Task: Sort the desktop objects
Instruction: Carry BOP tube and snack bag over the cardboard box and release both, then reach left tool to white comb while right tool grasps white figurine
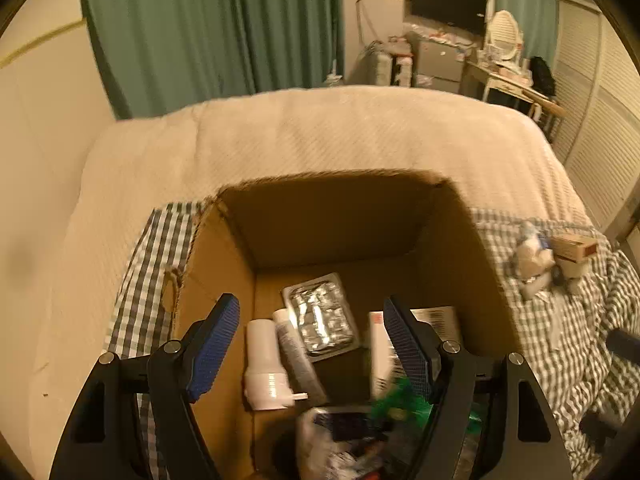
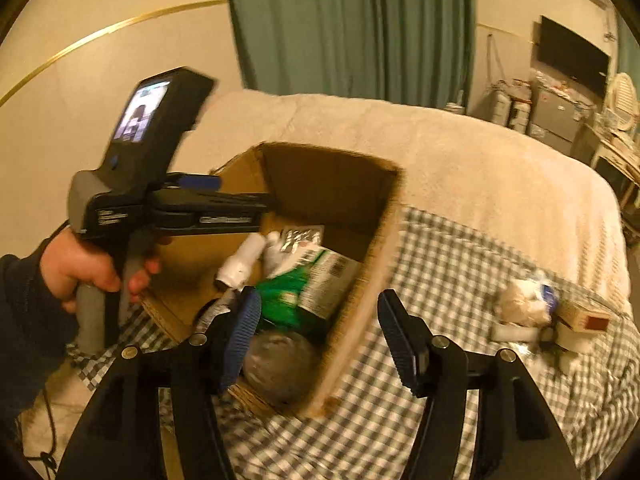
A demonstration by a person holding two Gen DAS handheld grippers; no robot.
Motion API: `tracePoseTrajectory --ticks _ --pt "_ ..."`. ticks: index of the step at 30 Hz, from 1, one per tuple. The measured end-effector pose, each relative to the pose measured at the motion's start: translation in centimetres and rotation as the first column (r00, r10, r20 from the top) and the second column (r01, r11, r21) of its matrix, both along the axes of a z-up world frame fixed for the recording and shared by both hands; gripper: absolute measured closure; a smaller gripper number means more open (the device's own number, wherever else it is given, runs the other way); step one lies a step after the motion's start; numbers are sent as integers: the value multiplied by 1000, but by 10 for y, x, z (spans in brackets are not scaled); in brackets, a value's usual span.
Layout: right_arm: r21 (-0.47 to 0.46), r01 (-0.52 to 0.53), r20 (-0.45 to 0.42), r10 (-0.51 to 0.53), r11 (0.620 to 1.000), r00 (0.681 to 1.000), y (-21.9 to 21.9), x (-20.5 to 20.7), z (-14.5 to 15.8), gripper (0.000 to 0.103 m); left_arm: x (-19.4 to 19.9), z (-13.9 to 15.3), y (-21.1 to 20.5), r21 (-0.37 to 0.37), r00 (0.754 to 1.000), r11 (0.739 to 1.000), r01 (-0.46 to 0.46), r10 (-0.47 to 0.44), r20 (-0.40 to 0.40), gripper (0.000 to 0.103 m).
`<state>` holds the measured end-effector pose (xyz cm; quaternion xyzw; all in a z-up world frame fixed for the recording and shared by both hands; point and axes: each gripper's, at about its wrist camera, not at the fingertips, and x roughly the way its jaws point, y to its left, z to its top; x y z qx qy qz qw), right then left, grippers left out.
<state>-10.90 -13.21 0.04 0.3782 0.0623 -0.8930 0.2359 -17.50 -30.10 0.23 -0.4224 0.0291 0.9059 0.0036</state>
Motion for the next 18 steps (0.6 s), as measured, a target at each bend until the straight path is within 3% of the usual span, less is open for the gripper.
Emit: tracePoseTrajectory --ticks 10,14,18 --pt "10 234 -48 -233 972 971 119 30 31 42 25 41 90 31 992 994 108 -106 -67 23" --pt "6 318 -59 -317 948 946 168 44 42 42 30 38 137 32 987 987 155 -153 -58 22" --pt "1 381 -72 -380 925 922 212 59 41 35 31 23 180 15 983 984 178 -177 -55 9"
